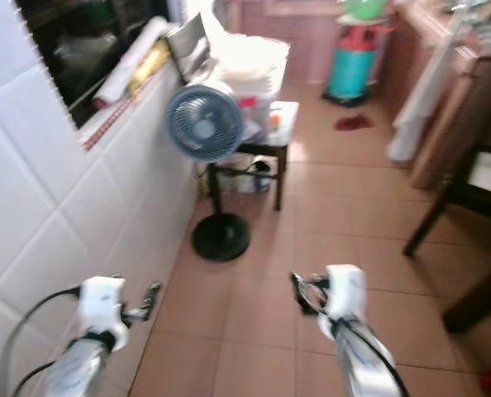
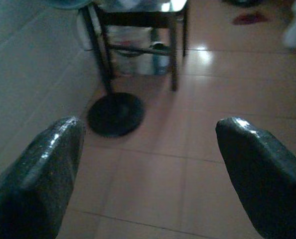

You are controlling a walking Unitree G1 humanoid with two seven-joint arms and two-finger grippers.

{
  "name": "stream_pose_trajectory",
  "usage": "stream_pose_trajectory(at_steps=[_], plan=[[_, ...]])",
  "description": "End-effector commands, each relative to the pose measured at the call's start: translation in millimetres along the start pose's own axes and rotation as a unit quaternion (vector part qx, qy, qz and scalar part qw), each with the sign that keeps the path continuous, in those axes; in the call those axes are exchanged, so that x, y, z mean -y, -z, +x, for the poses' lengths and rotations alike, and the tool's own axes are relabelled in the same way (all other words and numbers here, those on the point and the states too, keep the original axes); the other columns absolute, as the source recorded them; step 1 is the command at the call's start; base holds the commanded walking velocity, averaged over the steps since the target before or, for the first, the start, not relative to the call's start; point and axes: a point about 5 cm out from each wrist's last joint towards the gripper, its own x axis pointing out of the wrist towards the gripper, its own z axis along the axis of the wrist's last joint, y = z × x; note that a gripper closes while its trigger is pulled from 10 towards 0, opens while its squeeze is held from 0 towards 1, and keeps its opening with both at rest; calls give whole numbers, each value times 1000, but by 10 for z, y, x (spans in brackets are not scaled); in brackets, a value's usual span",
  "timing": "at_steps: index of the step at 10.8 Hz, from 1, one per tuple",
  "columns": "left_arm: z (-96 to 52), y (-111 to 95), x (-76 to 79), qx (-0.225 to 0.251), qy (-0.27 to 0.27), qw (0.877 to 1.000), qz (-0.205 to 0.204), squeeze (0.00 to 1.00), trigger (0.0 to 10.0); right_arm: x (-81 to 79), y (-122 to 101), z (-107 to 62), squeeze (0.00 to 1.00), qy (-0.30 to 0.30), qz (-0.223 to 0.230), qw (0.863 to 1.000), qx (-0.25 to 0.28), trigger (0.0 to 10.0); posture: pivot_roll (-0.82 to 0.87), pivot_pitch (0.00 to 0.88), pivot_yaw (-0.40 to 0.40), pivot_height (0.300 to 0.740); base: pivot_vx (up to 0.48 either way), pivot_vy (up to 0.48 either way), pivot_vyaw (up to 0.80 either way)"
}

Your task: Setting the table

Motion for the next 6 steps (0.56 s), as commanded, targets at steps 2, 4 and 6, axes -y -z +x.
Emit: stream_pose_trajectory(at_steps=[2,4,6], plan=[[-162,-145,-48,8,-24,1000,-5,0,10000,58,-46,-178,0,21,14,1000,-6,10000,-104,38,53,740,0,0,0],[-207,-239,-28,12,-17,1000,0,0,10000,0,-168,-192,0,15,13,1000,-7,10000,-90,31,30,740,0,0,0],[-155,-473,21,36,-20,999,12,0,10000,-106,-291,-127,0,-12,10,1000,-7,10000,-78,40,30,740,0,0,0]])
